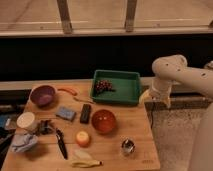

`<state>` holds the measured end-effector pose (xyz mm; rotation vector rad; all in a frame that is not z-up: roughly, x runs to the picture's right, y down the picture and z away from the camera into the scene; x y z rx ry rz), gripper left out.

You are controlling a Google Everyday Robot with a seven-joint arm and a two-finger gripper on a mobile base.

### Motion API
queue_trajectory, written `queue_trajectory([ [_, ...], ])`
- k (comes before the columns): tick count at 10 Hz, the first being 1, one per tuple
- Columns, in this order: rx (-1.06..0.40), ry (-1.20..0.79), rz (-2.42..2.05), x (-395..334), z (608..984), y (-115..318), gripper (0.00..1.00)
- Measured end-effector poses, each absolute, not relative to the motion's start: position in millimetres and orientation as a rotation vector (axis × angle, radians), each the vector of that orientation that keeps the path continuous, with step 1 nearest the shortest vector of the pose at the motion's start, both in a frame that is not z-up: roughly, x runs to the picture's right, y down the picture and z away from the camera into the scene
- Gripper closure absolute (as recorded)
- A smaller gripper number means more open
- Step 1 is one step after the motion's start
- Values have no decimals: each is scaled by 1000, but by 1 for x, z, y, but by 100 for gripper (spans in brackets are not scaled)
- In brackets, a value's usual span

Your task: Place eraser in red bowl

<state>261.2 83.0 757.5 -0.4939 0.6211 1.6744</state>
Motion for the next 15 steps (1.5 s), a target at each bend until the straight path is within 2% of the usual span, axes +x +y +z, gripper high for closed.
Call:
queue_trajectory([
  [4, -435, 604, 1630, 250, 755, 81, 20],
  [8, -378, 521, 1498, 168, 760, 46, 20],
  [12, -406, 407, 1332, 61, 755, 34, 20],
  [15, -408, 403, 1321, 57, 754, 36, 20],
])
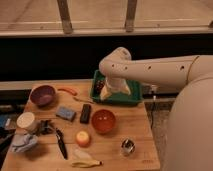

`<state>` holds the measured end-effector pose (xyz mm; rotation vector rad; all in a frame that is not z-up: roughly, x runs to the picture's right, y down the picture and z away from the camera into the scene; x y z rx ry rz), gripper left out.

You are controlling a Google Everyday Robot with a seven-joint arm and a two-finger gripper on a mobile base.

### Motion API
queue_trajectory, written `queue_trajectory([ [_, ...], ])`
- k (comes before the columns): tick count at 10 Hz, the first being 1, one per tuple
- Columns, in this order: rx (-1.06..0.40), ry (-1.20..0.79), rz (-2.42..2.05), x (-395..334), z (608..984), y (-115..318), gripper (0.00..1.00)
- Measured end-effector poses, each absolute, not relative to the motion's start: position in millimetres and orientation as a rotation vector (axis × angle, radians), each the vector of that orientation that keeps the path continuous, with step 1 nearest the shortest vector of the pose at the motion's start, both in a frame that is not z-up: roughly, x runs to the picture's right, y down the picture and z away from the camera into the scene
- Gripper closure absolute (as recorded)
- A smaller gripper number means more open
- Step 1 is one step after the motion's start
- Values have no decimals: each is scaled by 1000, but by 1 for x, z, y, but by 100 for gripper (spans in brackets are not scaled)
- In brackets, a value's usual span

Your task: Place eraser in red bowl

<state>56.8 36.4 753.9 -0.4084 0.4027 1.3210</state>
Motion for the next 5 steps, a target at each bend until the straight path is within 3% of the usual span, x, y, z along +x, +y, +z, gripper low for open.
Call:
queue_trajectory([
  [5, -403, 400, 1314, 56, 754, 36, 20],
])
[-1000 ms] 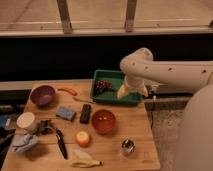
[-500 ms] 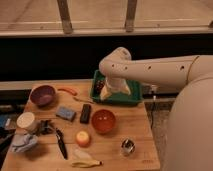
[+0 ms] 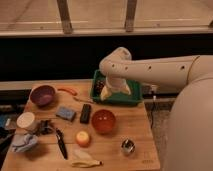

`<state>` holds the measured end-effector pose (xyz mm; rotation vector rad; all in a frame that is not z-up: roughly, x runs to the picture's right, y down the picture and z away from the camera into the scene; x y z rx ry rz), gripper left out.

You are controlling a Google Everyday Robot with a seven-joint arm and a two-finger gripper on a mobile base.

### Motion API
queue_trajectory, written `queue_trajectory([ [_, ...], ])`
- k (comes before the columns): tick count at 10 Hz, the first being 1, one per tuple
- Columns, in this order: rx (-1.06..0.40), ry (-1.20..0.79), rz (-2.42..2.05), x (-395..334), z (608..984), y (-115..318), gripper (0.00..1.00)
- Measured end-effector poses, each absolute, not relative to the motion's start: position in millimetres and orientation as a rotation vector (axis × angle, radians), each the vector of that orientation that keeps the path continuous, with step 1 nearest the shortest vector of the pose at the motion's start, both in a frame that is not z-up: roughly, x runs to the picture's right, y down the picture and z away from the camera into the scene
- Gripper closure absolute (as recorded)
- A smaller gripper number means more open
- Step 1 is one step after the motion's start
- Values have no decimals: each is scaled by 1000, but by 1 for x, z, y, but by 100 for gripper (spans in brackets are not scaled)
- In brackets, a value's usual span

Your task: Place eraser in red bowl

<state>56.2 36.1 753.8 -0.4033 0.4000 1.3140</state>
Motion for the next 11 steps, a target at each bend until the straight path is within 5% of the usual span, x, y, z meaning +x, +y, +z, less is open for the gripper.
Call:
queue_trajectory([
  [8, -486, 287, 1020, -100, 789, 24, 20],
  [11, -490, 285, 1012, -105, 790, 23, 20],
])
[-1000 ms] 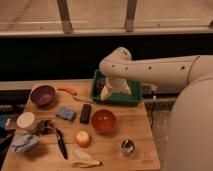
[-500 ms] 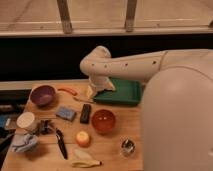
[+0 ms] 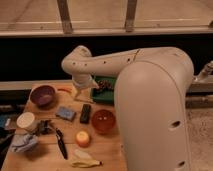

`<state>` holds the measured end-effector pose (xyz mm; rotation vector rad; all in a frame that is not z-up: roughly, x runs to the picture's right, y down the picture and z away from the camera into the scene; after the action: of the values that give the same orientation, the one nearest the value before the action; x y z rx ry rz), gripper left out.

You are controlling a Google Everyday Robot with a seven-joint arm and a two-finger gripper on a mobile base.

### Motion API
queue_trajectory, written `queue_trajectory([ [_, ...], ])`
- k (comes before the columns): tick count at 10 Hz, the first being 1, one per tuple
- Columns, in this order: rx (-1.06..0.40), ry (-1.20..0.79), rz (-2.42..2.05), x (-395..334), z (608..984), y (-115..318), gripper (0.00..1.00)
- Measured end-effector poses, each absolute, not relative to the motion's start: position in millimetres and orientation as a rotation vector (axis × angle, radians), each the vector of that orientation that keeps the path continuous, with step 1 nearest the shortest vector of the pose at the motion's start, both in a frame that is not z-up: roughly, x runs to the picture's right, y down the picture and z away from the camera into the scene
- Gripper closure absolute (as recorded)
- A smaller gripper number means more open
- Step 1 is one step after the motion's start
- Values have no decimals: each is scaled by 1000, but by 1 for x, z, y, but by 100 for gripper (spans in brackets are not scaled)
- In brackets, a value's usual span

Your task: Place eraser in red bowl

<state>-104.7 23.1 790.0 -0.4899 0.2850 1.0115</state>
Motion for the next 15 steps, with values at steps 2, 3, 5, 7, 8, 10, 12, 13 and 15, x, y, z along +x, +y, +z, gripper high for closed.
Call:
queue_trajectory([
  [2, -495, 280, 1010, -109, 790, 24, 20],
  [3, -510, 283, 1021, -110, 791, 26, 20],
  [5, -576, 303, 1052, -109, 805, 46, 20],
  [7, -640, 319, 1069, -115, 827, 79, 20],
  [8, -676, 327, 1074, -121, 836, 96, 20],
  [10, -733, 344, 1068, -131, 848, 120, 20],
  [12, -777, 368, 1030, -145, 856, 133, 20],
  [13, -791, 385, 1018, -146, 861, 137, 20],
  [15, -822, 431, 1006, -142, 877, 149, 20],
])
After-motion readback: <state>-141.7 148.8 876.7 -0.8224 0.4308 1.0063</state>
